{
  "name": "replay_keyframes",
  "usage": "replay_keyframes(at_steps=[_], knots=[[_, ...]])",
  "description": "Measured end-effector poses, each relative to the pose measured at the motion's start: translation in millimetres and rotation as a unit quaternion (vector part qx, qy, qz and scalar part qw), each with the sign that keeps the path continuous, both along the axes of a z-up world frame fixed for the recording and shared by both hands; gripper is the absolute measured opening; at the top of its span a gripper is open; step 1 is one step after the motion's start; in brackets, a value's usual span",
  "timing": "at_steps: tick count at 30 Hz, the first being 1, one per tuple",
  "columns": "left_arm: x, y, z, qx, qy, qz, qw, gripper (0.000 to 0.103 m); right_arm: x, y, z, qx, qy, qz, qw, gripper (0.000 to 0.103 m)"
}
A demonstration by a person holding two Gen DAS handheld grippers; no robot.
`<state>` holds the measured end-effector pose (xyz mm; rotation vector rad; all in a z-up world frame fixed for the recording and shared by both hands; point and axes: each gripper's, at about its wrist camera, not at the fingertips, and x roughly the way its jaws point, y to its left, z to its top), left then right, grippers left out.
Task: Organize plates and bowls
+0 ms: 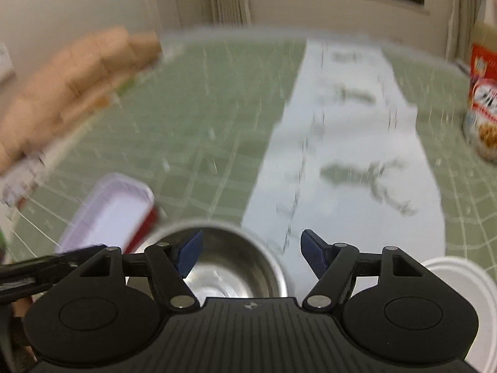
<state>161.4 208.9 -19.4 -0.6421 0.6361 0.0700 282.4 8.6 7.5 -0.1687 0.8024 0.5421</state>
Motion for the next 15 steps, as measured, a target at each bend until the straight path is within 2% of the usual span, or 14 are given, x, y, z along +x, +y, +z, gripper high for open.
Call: replay_keyframes(at_steps=[4,6,7,10,12,13,15], knots=[[22,-38,9,-0.017,0.017,-0.053,0.9983,0.036,-17,-45,28,-0.006,-0.057,0.005,0.998,0.071],[38,-65,16,-0.034,0.025,-0.098,0.9943,0.036,-17,-75,40,-0.014,-0.054,-0.005,0.998,0.071],[45,-82,22,-0.029,0.027,-0.121,0.9919,0.036,-16,-93,45,-0.014,-0.051,-0.013,0.999,0.071],[62,-134,36,0.006,0.025,-0.169,0.9854,0.036,-15,-148,50,-0.011,-0.059,-0.051,0.997,0.071],[71,-163,38,0.032,0.026,-0.186,0.9817,0.036,-17,-175,41,-0.026,-0.088,-0.078,0.993,0.071],[74,-175,38,0.055,0.030,-0.186,0.9806,0.036,-17,-185,33,-0.033,-0.098,-0.091,0.990,0.071],[77,-196,36,0.111,0.045,-0.177,0.9769,0.036,-16,-203,17,-0.026,-0.089,-0.111,0.989,0.071]])
